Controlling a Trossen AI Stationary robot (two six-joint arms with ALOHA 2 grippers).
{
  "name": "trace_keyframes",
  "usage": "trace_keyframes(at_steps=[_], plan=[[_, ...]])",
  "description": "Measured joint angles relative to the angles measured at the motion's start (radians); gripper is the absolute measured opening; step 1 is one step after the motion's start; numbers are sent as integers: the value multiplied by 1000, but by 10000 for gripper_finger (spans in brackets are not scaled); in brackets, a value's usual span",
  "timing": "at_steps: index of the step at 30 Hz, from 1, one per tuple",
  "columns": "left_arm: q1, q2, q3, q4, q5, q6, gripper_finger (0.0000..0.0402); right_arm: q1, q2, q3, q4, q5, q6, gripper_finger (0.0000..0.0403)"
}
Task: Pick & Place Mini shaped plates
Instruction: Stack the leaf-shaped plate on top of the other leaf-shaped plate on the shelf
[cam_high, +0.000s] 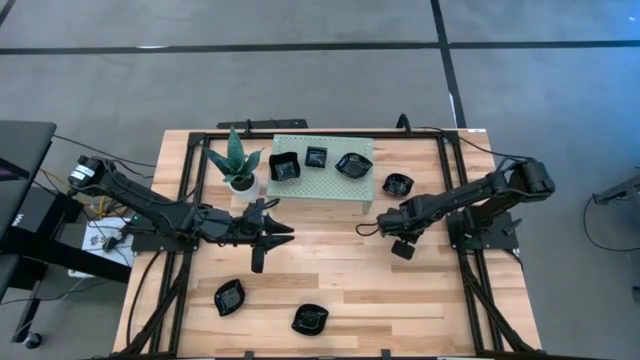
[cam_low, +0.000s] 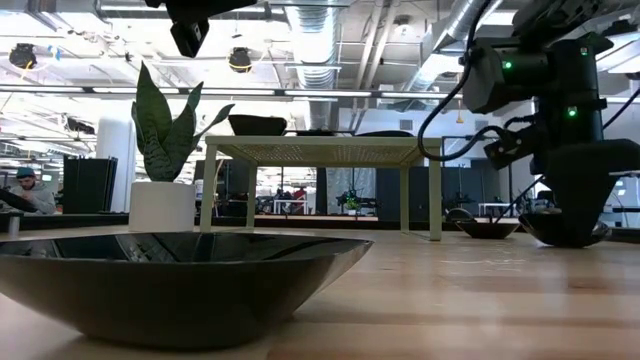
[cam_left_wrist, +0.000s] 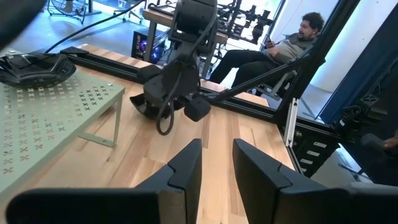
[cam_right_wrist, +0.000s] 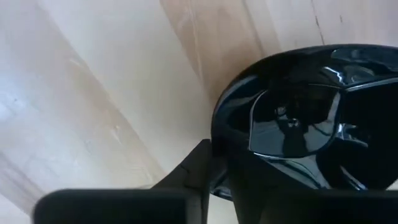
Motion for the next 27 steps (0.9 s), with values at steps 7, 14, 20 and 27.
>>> trace_keyframes(at_steps=[7, 14, 20, 27], plan=[[0, 0, 0, 0, 0, 0, 92, 6, -48, 27, -48, -2, -5, 7], [0, 0, 0, 0, 0, 0, 92, 49, -113, 163, -164, -51, -5, 2], [0, 0, 0, 1, 0, 0, 92, 109, -162, 355, -260, -48, -5, 4], [-8, 0, 0, 0, 0, 0, 92, 179, -149, 423, -283, 126, 3, 6]])
